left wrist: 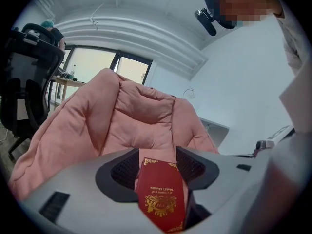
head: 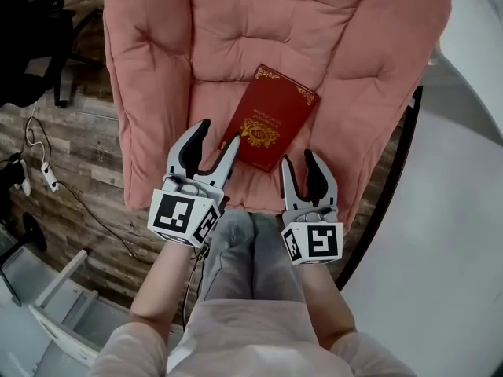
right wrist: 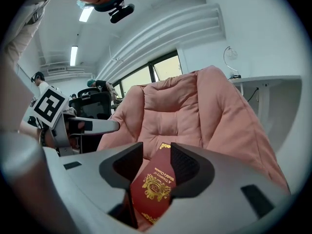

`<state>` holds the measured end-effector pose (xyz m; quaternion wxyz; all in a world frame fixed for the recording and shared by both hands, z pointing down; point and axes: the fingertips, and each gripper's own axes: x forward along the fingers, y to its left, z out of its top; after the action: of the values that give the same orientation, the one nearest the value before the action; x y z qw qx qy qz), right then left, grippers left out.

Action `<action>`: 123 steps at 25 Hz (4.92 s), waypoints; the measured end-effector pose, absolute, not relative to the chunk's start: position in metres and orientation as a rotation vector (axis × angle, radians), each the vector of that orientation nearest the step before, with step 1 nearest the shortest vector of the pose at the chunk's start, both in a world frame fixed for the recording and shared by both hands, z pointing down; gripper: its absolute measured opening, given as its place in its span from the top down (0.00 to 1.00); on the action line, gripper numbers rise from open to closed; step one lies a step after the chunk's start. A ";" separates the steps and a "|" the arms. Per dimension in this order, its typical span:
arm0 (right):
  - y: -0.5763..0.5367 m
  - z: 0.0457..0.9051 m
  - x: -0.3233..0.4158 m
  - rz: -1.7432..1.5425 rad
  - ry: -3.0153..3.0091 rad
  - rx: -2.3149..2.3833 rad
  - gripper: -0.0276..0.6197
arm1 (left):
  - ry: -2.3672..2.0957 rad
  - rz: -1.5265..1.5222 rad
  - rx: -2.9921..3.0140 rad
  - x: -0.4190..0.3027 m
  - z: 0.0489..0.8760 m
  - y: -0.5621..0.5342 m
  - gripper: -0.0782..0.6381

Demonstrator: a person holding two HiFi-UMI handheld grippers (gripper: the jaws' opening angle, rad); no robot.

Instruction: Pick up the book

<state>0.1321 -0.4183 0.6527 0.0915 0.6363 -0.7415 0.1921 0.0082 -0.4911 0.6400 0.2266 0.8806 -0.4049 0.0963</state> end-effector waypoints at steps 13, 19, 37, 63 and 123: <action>-0.420 0.725 0.135 0.647 -2.074 1.938 0.65 | -0.998 0.336 2.407 0.013 0.710 -0.493 0.54; -0.421 0.755 0.142 0.720 -2.018 1.989 0.63 | -0.928 0.407 2.415 0.025 0.746 -0.498 0.51; -0.431 0.824 0.151 0.780 -1.870 2.036 0.59 | -0.780 0.585 2.371 0.036 0.823 -0.498 0.48; -0.431 0.876 0.141 0.976 -1.833 1.953 0.44 | -0.673 0.693 2.246 0.060 0.879 -0.491 0.46; -0.477 0.474 0.127 0.571 -2.154 1.974 0.43 | -1.202 0.241 2.296 0.030 0.483 -0.500 0.46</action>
<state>0.1266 -0.4774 0.4744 0.0824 0.6609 -0.7210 0.1911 0.0305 -0.5000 0.4830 0.2660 0.8503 -0.4452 0.0892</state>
